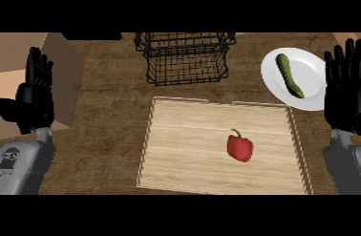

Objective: Pick the bell pepper from the tray and place it in the tiered basket

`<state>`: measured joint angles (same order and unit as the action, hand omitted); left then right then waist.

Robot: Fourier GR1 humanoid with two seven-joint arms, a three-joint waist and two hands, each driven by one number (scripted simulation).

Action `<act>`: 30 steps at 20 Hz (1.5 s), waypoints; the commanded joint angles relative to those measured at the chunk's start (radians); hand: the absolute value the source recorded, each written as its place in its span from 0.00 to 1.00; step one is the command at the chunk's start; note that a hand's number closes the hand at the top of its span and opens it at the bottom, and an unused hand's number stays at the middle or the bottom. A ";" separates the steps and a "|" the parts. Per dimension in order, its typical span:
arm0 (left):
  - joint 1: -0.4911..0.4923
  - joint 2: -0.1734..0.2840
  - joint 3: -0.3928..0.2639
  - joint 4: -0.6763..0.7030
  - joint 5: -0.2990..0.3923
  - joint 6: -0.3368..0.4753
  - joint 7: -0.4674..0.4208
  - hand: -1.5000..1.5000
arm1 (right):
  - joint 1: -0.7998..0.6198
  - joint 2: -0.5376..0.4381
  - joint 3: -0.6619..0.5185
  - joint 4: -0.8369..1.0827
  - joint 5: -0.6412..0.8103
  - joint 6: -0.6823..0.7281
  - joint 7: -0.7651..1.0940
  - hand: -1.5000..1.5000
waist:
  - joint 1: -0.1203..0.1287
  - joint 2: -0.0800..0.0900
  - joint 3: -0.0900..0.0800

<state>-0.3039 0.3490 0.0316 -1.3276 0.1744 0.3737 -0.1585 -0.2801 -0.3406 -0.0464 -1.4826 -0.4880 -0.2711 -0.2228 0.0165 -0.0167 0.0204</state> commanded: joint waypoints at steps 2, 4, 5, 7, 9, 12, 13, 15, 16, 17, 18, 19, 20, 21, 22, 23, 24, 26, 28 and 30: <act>0.060 -0.040 -0.100 -0.113 -0.068 0.031 0.072 0.50 | 0.035 -0.027 -0.041 -0.111 -0.097 0.141 -0.006 1.00 | -0.019 0.008 -0.019; 0.036 -0.050 -0.150 -0.093 -0.089 0.004 0.087 0.50 | 0.047 -0.051 -0.081 -0.089 -0.161 0.289 -0.087 1.00 | -0.025 0.013 -0.018; 0.058 -0.057 -0.187 -0.106 -0.110 0.000 0.091 0.50 | 0.078 -0.047 -0.069 -0.156 -0.193 0.332 -0.082 1.00 | -0.035 0.008 -0.017; 0.070 -0.062 -0.142 -0.070 -0.048 -0.022 0.091 0.50 | -0.006 0.216 -0.243 -0.130 -0.393 0.099 -0.182 1.00 | -0.095 -0.029 0.035; 0.138 -0.149 -0.294 -0.152 -0.111 -0.011 0.115 0.50 | 0.155 -0.005 -0.060 -0.017 -0.187 0.282 -0.029 0.00 | -0.016 0.014 -0.018; 0.090 -0.122 -0.259 -0.111 -0.101 -0.022 0.118 0.50 | 0.204 0.047 0.021 -0.053 -0.379 0.604 -0.014 0.00 | -0.029 0.016 -0.015; 0.093 -0.124 -0.259 -0.117 -0.093 -0.033 0.121 0.50 | 0.230 0.024 0.017 -0.056 -0.375 0.672 -0.043 0.00 | -0.028 0.015 -0.017; 0.141 -0.100 -0.254 -0.169 -0.089 -0.042 0.139 0.50 | 0.331 -0.052 -0.020 -0.135 -0.386 0.787 -0.067 0.00 | -0.031 0.010 -0.019; 0.145 -0.133 -0.269 -0.161 -0.100 -0.021 0.129 0.50 | 0.337 -0.097 -0.060 -0.112 -0.378 0.855 -0.103 0.00 | -0.031 0.013 -0.019; 0.128 -0.152 -0.302 -0.173 -0.147 0.019 0.154 0.50 | 0.407 -0.101 -0.057 -0.141 -0.325 0.894 -0.150 0.00 | -0.039 0.011 -0.018; 0.097 -0.123 -0.242 -0.089 -0.113 -0.021 0.115 0.50 | 0.434 -0.140 -0.090 -0.144 -0.307 0.934 -0.168 0.00 | -0.045 0.015 -0.020; 0.178 -0.106 -0.255 -0.171 -0.109 -0.029 0.112 0.50 | 0.462 -0.176 -0.116 -0.230 -0.297 0.882 -0.133 0.00 | -0.037 0.010 -0.021; 0.170 -0.111 -0.266 -0.201 -0.119 -0.006 0.160 0.50 | 0.484 -0.213 -0.139 -0.238 -0.201 0.886 -0.165 0.00 | -0.046 0.005 -0.020; 0.121 -0.127 -0.281 -0.169 -0.135 -0.003 0.166 0.50 | 0.435 -0.267 -0.172 -0.228 -0.142 0.864 -0.154 0.00 | -0.052 0.009 -0.020; 0.140 -0.101 -0.254 -0.187 -0.107 -0.027 0.157 0.50 | 0.439 -0.291 -0.170 -0.306 -0.057 0.807 -0.136 0.00 | -0.054 0.003 -0.023; 0.166 -0.128 -0.279 -0.179 -0.126 -0.003 0.146 0.50 | 0.455 -0.362 -0.209 -0.310 -0.009 0.830 -0.129 0.00 | -0.066 0.000 -0.024; 0.140 -0.116 -0.268 -0.186 -0.129 0.003 0.179 0.50 | 0.459 -0.390 -0.208 -0.347 0.055 0.819 -0.117 0.00 | -0.066 0.000 -0.023; 0.139 -0.120 -0.256 -0.156 -0.117 -0.010 0.146 0.50 | 0.438 -0.449 -0.230 -0.424 0.173 0.771 -0.088 0.00 | -0.066 0.005 -0.027; 0.165 -0.115 -0.277 -0.194 -0.131 -0.005 0.169 0.50 | 0.469 -0.512 -0.268 -0.509 0.247 0.762 -0.055 0.00 | -0.068 -0.003 -0.025; 0.171 -0.121 -0.272 -0.180 -0.130 -0.003 0.157 0.50 | 0.485 -0.527 -0.255 -0.629 0.331 0.714 0.013 0.00 | -0.069 0.000 -0.026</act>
<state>-0.1466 0.2307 -0.2371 -1.5080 0.0514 0.3660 -0.0006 0.1768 -0.7890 -0.2784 -1.9509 -0.3175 0.4952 -0.2816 -0.0467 -0.0156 -0.0045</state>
